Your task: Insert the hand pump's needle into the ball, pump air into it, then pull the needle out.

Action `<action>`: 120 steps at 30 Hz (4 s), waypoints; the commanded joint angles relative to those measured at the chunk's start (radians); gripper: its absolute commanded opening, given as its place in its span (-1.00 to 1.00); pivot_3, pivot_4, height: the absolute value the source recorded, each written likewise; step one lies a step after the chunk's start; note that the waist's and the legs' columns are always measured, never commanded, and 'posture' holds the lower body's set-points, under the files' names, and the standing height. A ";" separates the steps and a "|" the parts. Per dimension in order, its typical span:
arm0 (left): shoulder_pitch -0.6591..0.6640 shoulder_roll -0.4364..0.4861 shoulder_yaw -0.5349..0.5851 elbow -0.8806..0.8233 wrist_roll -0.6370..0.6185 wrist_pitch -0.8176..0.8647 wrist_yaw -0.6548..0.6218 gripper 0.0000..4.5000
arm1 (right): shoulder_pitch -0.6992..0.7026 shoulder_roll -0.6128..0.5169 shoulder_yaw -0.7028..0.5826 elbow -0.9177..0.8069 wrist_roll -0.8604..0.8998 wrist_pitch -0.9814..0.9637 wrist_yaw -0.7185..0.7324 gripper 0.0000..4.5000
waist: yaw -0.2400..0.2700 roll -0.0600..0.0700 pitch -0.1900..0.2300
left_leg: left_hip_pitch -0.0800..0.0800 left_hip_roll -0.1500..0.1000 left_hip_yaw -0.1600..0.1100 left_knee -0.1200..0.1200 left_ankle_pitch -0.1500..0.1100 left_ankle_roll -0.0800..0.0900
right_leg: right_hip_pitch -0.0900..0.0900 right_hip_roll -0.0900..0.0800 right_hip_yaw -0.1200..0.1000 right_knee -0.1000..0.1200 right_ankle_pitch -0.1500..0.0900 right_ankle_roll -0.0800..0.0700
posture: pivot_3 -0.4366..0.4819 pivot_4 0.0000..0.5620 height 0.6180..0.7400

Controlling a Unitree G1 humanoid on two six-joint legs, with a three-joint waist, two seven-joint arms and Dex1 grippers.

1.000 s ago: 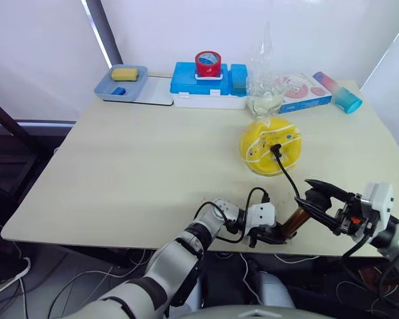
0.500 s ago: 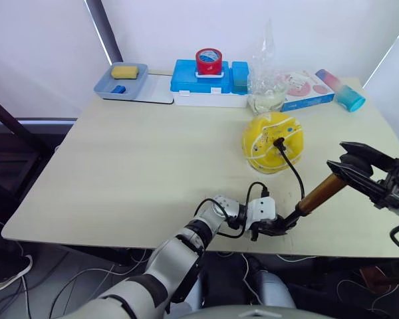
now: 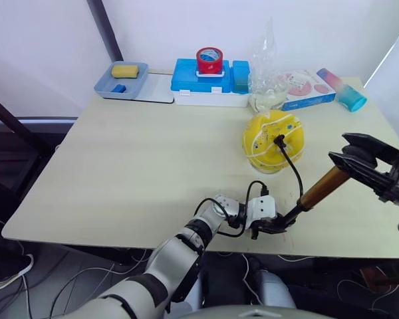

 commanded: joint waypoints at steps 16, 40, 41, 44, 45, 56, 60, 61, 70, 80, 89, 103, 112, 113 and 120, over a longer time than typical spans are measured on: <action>0.037 0.017 -0.011 0.024 0.021 0.024 -0.061 -0.51 | 0.079 0.271 0.484 0.295 -0.584 -0.362 0.162 -0.08 | -0.002 -0.008 -0.008 | 0.002 0.001 -0.001 0.000 0.000 0.000 | 0.000 0.001 0.000 0.001 0.000 0.000 | -0.05 -0.47 0.95; 0.045 0.023 -0.011 0.031 0.025 0.015 -0.098 -0.51 | -0.103 -0.099 -0.140 0.014 0.055 -0.030 0.071 -0.08 | 0.001 0.002 -0.002 | 0.000 0.000 0.000 -0.001 0.000 0.000 | 0.000 -0.001 -0.001 -0.001 0.000 0.000 | -0.05 -0.47 0.95; 0.044 0.023 -0.011 0.031 0.025 0.014 -0.097 -0.51 | -0.112 -0.108 -0.150 0.016 0.071 -0.020 0.063 -0.08 | 0.001 0.001 -0.001 | 0.000 0.000 0.000 -0.001 0.000 0.000 | 0.000 -0.001 -0.001 -0.001 0.000 0.000 | -0.05 -0.47 0.95; 0.042 0.021 -0.011 0.033 0.027 0.015 -0.095 -0.51 | -0.135 -0.130 -0.177 0.035 0.123 0.018 0.053 -0.08 | 0.001 0.003 0.000 | -0.001 0.000 -0.001 -0.001 0.000 0.000 | 0.000 -0.001 -0.001 -0.001 0.000 0.000 | -0.05 -0.47 0.95; 0.041 0.021 -0.011 0.033 0.027 0.015 -0.094 -0.51 | -0.133 -0.129 -0.179 0.038 0.124 0.026 0.057 -0.08 | 0.001 0.003 0.000 | -0.001 0.000 0.000 -0.001 0.000 0.000 | 0.000 -0.001 -0.001 -0.001 0.000 0.000 | -0.05 -0.47 0.95; 0.041 0.019 -0.014 0.034 0.028 0.014 -0.088 -0.51 | 0.074 0.048 0.183 0.077 -0.338 -0.135 0.179 -0.08 | 0.000 -0.003 -0.005 | 0.000 0.000 0.003 -0.001 -0.003 0.004 | 0.000 -0.001 0.002 -0.005 0.001 0.001 | -0.05 -0.47 0.95; 0.042 0.021 -0.014 0.034 0.029 0.012 -0.090 -0.51 | 0.091 0.115 0.286 0.154 -0.472 -0.245 0.200 -0.08 | 0.001 -0.006 -0.007 | 0.002 0.000 0.006 -0.001 -0.003 0.004 | -0.001 -0.001 0.006 -0.003 0.001 0.002 | -0.05 -0.47 0.95; 0.043 0.021 -0.014 0.034 0.029 0.012 -0.090 -0.51 | 0.093 0.136 0.316 0.184 -0.508 -0.273 0.200 -0.08 | 0.002 -0.007 -0.008 | 0.002 0.000 0.006 -0.001 -0.003 0.004 | -0.002 0.000 0.006 -0.002 0.001 0.002 | -0.05 -0.47 0.95; 0.044 0.023 -0.011 0.032 0.030 0.010 -0.093 -0.51 | 0.079 0.238 0.438 0.361 -0.673 -0.456 0.193 -0.08 | 0.003 -0.014 -0.014 | 0.005 0.001 0.011 0.000 -0.003 0.004 | -0.009 -0.001 0.008 0.001 0.008 0.003 | -0.05 -0.47 0.95; 0.044 0.027 -0.008 0.032 0.031 0.009 -0.098 -0.51 | 0.049 0.149 0.273 0.121 -0.452 -0.332 0.183 -0.09 | 0.006 -0.011 -0.012 | 0.003 0.001 0.031 0.000 -0.005 0.007 | -0.023 -0.017 0.006 -0.001 0.020 0.008 | -0.05 -0.47 0.95; 0.044 0.028 -0.010 0.033 0.031 0.007 -0.106 -0.51 | -0.004 -0.013 -0.027 -0.014 -0.089 -0.118 0.125 -0.09 | 0.006 -0.010 -0.010 | 0.000 0.002 0.038 0.000 -0.008 0.012 | -0.024 -0.019 0.005 -0.011 0.027 0.009 | -0.05 -0.47 0.95; 0.044 0.027 -0.009 0.034 0.031 0.005 -0.111 -0.51 | -0.048 -0.089 -0.093 -0.021 0.009 0.014 0.105 -0.09 | 0.005 -0.006 -0.008 | -0.001 0.001 0.030 0.000 -0.009 0.013 | -0.019 -0.020 -0.002 -0.013 0.027 0.009 | -0.05 -0.47 0.95; 0.046 0.019 -0.008 0.034 0.032 0.008 -0.104 -0.51 | 0.093 0.072 0.183 0.051 -0.362 -0.161 0.181 -0.09 | 0.002 -0.007 -0.009 | 0.003 0.002 0.027 0.001 -0.009 0.013 | -0.015 -0.019 -0.005 -0.014 0.026 0.009 | -0.05 -0.47 0.95; 0.046 0.019 -0.009 0.034 0.032 0.009 -0.104 -0.51 | 0.104 0.087 0.219 0.075 -0.411 -0.192 0.189 -0.09 | 0.002 -0.009 -0.010 | 0.003 0.002 0.027 0.001 -0.009 0.013 | -0.015 -0.019 -0.005 -0.014 0.026 0.009 | -0.05 -0.47 0.95; 0.044 0.018 -0.008 0.033 0.032 0.016 -0.101 -0.51 | 0.104 0.206 0.392 0.274 -0.646 -0.409 0.197 -0.09 | 0.001 -0.009 -0.011 | 0.003 0.002 0.026 0.002 -0.009 0.013 | -0.015 -0.015 0.000 -0.013 0.026 0.009 | -0.05 -0.47 0.95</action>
